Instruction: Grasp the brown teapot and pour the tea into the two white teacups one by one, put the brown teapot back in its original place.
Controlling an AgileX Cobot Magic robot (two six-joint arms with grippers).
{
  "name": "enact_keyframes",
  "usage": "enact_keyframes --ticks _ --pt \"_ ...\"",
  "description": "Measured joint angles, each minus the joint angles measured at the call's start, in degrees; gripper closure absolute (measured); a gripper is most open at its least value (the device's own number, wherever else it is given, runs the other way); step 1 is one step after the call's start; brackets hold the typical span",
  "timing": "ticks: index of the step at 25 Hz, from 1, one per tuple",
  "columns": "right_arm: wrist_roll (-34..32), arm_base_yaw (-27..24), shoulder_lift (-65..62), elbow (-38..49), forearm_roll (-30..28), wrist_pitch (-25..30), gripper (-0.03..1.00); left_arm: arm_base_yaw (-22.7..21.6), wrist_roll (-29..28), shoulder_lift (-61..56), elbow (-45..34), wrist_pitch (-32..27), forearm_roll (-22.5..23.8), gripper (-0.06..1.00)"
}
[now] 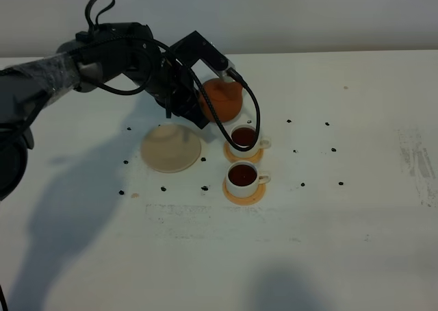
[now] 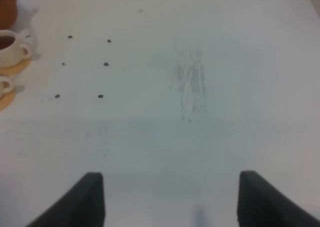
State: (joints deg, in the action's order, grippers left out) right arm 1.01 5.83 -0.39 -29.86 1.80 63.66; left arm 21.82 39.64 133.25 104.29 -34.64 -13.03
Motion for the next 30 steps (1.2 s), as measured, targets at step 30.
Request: enact_keyframes --ticks 30 --pt "0.00 0.00 0.00 0.00 0.00 0.00 0.42 -1.37 -6.01 -21.57 -27.02 13.59 0.86 0.86"
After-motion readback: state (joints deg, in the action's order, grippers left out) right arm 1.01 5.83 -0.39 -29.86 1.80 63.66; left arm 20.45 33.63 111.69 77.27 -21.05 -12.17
